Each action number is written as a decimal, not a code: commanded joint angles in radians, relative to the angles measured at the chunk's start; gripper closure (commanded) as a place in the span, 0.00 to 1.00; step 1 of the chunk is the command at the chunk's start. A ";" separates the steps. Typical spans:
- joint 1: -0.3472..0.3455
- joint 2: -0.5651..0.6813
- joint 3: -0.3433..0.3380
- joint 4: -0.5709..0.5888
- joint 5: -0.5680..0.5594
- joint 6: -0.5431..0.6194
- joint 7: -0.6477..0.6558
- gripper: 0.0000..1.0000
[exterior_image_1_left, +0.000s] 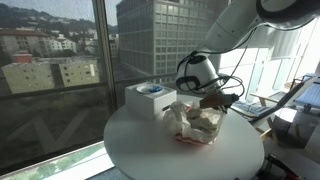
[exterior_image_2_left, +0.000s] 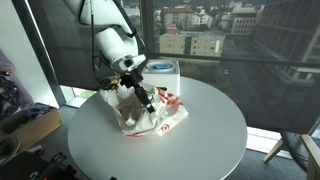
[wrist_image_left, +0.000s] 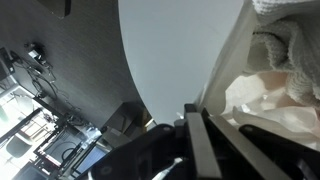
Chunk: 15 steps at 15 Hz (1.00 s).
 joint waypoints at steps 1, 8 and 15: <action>-0.062 -0.145 0.073 -0.124 -0.026 0.016 0.015 0.93; -0.065 -0.371 0.102 -0.301 -0.040 -0.038 0.029 0.93; -0.125 -0.444 0.173 -0.333 0.054 -0.228 -0.332 0.55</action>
